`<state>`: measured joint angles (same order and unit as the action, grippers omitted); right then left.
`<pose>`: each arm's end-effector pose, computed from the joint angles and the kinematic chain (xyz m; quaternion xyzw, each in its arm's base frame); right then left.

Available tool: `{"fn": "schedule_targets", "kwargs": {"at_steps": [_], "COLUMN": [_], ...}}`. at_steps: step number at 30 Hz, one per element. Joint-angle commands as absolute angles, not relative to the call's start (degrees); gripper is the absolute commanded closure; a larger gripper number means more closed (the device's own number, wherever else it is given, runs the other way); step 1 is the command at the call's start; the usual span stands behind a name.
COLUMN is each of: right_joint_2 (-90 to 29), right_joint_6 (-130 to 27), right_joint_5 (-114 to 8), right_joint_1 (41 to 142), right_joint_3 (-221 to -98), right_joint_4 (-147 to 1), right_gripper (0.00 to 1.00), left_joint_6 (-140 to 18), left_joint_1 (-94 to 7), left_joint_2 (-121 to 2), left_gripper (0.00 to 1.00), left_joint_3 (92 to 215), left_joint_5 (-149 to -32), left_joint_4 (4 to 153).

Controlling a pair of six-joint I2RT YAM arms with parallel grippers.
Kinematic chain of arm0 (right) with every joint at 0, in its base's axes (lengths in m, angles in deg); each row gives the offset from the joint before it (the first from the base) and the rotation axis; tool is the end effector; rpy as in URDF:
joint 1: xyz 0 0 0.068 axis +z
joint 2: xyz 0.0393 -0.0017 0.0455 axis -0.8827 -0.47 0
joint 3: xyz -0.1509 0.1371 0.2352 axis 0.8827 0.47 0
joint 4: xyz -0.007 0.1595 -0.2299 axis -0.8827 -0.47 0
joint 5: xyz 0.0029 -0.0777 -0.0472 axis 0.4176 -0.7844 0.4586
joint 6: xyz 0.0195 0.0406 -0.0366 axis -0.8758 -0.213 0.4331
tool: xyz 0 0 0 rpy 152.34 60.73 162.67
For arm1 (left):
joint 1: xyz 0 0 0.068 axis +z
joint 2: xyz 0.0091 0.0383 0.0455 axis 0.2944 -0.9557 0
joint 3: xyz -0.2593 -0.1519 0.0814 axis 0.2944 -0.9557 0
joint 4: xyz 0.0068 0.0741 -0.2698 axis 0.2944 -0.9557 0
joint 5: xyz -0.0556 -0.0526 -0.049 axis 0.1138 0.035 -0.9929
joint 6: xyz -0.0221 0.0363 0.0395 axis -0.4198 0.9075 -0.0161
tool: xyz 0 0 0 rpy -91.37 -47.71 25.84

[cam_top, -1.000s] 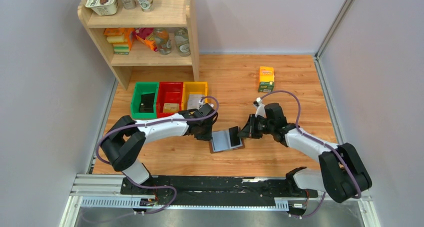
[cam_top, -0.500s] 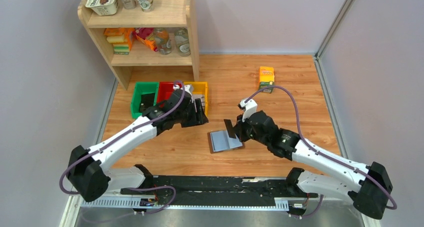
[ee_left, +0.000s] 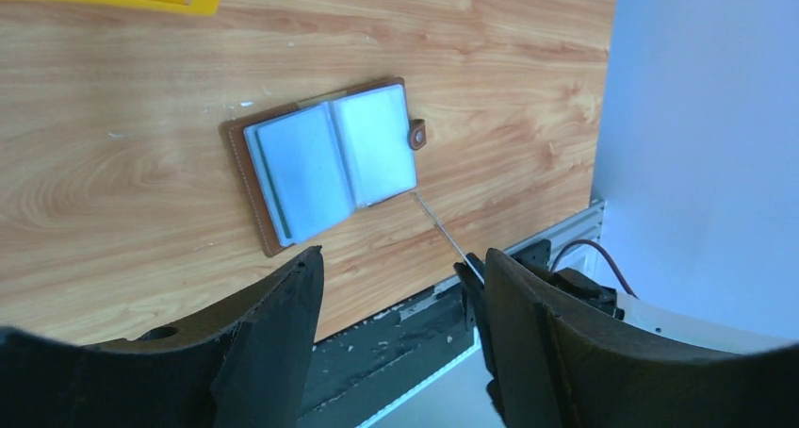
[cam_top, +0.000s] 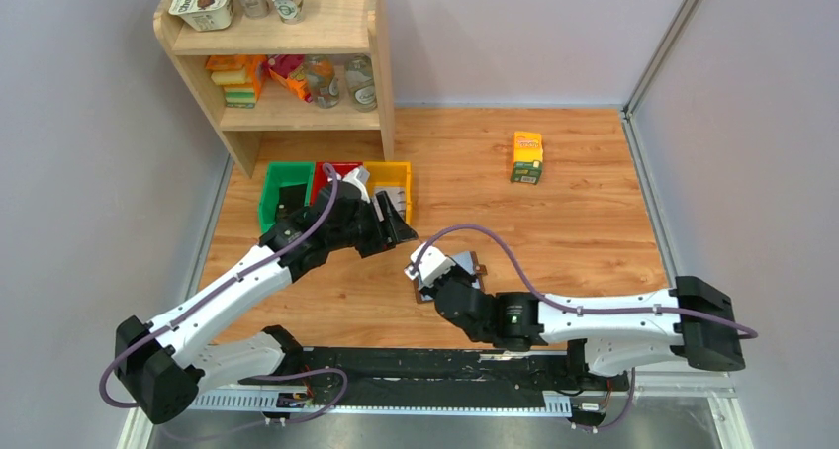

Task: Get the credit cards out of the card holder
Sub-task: Place the credit card in the storage box.

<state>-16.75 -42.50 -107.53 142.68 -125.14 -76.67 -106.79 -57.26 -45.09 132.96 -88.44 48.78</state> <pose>0.0712 0.2472 0.2771 -0.3835 0.7276 0.0184 0.5685 0.1763 -0.1546 0.3278 -0.1123 0.8850 -0.3705 0.2588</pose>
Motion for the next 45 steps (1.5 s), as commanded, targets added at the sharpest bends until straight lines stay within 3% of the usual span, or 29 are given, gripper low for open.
{"fn": "schedule_targets", "kwargs": {"at_steps": [1,7,11,13,16,19,20,21,24,28,31,37,41,45], "right_joint_2": [-21.63,-25.77,-27.44,-28.32,-29.55,-29.82,-29.73,-29.64,-29.03,-27.36,-25.69,-19.64,-14.36,-10.93], "right_joint_6": [-33.59,-30.24,-27.87,-27.86,-27.95,-29.35,-29.79,-30.23,-32.34,-38.83,-42.97,-53.69,-60.45,-62.67], "right_joint_5": [-119.01,-120.94,-121.83,-121.48,-121.48,-120.95,-120.69,-120.42,-119.2,-114.28,-111.64,-100.32,-85.65,-81.05], "right_joint_1": [145.98,148.8,149.77,149.77,149.95,149.95,149.95,149.86,149.6,147.84,145.56,137.31,128.35,124.11], "right_joint_3": [-128.64,-129.25,-129.43,-129.78,-129.96,-129.96,-129.96,-129.87,-129.69,-129.69,-128.64,-124.43,-120.82,-116.61], "right_joint_4": [-65.4,-59.33,-56.78,-56.86,-56.95,-57.48,-57.74,-57.83,-59.06,-63.36,-65.3,-68.29,-68.9,-66.37], "right_gripper": [1.0,1.0,1.0,1.0,1.0,1.0,1.0,0.98,0.86,0.34,0.15,0.01,0.0,0.0], "left_joint_6": [-110.05,-110.93,-110.93,-111.19,-110.85,-110.05,-109.53,-109.09,-105.5,-99.69,-93.73,-80.9,-76.93,-72.44], "left_joint_1": [-57.37,-57.37,-57.37,-57.37,-57.37,-57.37,-57.37,-57.37,-57.29,-55.27,-51.41,-40.95,-31.29,-21.97], "left_joint_2": [-45.79,-46.32,-46.85,-47.11,-47.2,-46.67,-46.24,-46.06,-45.53,-44.65,-42.38,-39.38,-38.67,-40.87], "left_gripper": [0.29,0.3,0.38,0.47,0.74,0.88,1.0,1.0,1.0,1.0,1.0,1.0,1.0,1.0], "left_joint_3": [132.3,130.63,129.49,128.96,128.69,128.69,128.69,128.95,129.83,130.45,128.61,126.58,127.72,131.76], "left_joint_5": [-92.17,-93.75,-94.1,-94.8,-94.99,-93.15,-92.36,-90.78,-88.22,-83.83,-82.69,-83.21,-86.98,-87.52], "left_joint_4": [52.03,54.4,54.84,56.07,56.87,55.9,55.12,54.67,52.31,50.36,51.33,51.51,50.1,47.47]}}
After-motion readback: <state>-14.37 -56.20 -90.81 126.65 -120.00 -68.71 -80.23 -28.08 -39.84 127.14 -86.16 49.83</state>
